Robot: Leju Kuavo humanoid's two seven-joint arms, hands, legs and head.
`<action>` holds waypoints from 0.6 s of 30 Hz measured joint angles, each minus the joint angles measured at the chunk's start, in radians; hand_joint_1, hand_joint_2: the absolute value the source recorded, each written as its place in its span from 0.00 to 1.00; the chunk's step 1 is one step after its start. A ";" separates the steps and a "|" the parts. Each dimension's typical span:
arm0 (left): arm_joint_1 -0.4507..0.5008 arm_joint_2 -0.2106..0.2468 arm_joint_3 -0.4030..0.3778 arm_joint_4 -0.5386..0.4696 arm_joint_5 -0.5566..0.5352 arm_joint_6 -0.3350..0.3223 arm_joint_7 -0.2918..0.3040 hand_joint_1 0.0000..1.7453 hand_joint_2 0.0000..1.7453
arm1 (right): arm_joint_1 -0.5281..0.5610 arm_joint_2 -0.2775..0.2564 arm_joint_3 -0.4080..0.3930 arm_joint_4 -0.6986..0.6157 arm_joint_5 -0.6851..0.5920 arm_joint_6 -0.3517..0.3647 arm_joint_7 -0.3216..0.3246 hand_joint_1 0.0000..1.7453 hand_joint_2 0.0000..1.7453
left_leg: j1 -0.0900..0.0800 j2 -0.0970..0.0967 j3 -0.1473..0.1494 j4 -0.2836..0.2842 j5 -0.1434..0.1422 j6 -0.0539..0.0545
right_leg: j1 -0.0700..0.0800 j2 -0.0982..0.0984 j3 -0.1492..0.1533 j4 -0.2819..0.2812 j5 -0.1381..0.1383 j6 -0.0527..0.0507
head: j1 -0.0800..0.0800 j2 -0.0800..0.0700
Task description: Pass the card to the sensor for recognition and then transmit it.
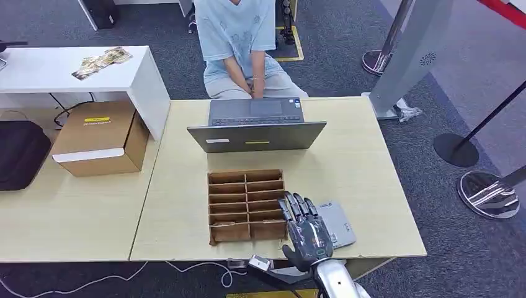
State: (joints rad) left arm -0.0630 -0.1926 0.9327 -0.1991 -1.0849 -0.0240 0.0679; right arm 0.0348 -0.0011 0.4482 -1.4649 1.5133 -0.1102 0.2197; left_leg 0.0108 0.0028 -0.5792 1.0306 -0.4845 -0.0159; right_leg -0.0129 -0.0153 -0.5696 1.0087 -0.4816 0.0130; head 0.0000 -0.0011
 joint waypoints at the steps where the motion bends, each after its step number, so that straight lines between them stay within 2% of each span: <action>1: 0.000 0.000 0.000 0.000 0.000 0.000 0.000 0.00 0.00 | -0.001 0.001 0.000 0.001 0.000 0.003 0.000 0.00 1.00 | 0.000 0.000 0.000 0.000 0.000 0.000 | 0.000 0.000 0.000 0.000 0.000 0.000 | 0.000 0.000; 18: -0.001 0.000 0.001 0.000 -0.008 0.000 0.000 0.00 0.00 | -0.009 0.001 0.004 0.024 -0.018 0.027 -0.002 0.00 1.00 | 0.000 0.000 0.000 0.000 0.000 0.000 | 0.000 0.000 0.000 0.000 0.000 0.000 | 0.000 0.000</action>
State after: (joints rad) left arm -0.0636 -0.1926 0.9339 -0.1995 -1.0925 -0.0240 0.0679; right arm 0.0254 0.0000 0.4524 -1.4408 1.4950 -0.0835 0.2182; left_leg 0.0108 0.0028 -0.5792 1.0306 -0.4845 -0.0159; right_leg -0.0129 -0.0153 -0.5696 1.0087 -0.4816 0.0130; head -0.0004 -0.0011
